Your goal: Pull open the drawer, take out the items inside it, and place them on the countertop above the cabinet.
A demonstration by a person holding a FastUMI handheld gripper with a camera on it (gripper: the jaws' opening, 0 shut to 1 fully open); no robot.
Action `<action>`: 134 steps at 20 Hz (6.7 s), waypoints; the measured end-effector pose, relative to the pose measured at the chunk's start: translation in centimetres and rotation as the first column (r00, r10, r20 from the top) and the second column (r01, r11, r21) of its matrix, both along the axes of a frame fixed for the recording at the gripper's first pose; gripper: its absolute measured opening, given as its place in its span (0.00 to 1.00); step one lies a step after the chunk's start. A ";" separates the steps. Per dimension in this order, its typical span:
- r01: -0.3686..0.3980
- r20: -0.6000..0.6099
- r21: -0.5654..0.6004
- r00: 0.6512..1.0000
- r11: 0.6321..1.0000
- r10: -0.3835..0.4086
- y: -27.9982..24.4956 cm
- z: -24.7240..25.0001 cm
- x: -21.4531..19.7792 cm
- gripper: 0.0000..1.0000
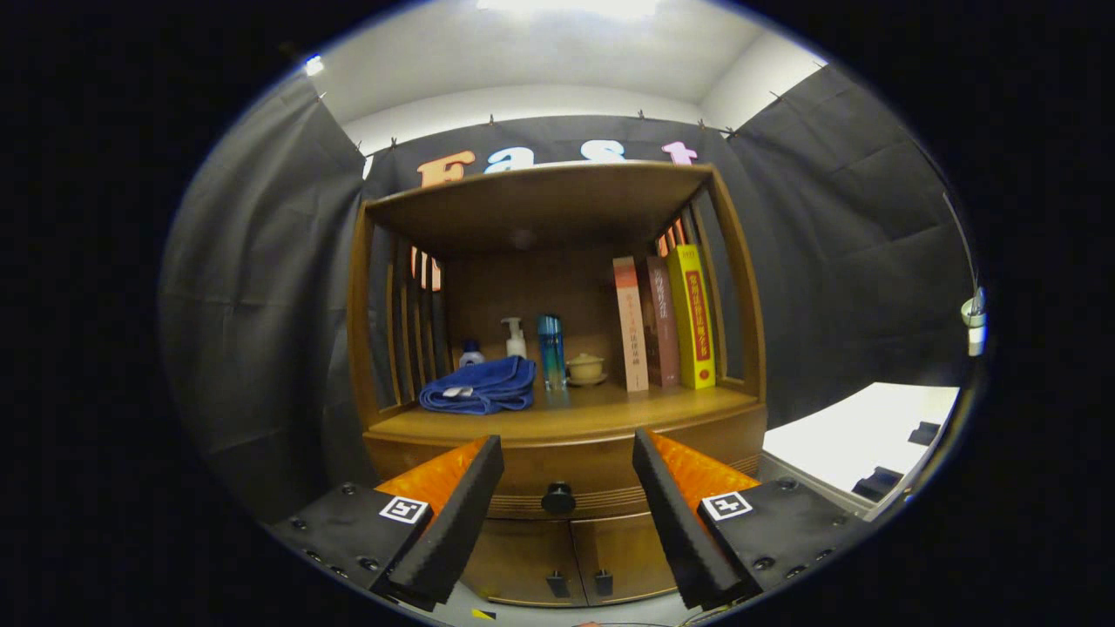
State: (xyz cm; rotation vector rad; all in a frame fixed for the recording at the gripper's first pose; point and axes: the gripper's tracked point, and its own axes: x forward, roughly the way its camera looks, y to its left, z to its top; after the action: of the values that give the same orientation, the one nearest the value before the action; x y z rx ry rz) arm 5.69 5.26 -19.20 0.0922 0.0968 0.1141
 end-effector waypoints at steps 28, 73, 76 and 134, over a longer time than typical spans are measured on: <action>-0.046 -0.233 -0.073 0.972 0.996 0.028 3.5 -19.2 8.1 0.58; -0.040 -0.250 -0.018 0.968 0.999 0.035 1.7 -14.5 -2.4 0.39; -0.044 -0.246 -0.026 0.969 0.999 0.036 1.7 -14.7 -2.5 0.39; -0.203 -0.754 -0.095 0.654 0.975 0.062 1.5 -20.4 14.0 0.55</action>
State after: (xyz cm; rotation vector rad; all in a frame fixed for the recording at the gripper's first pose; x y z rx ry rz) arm 19.65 6.74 -39.63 -0.0499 0.9584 0.2113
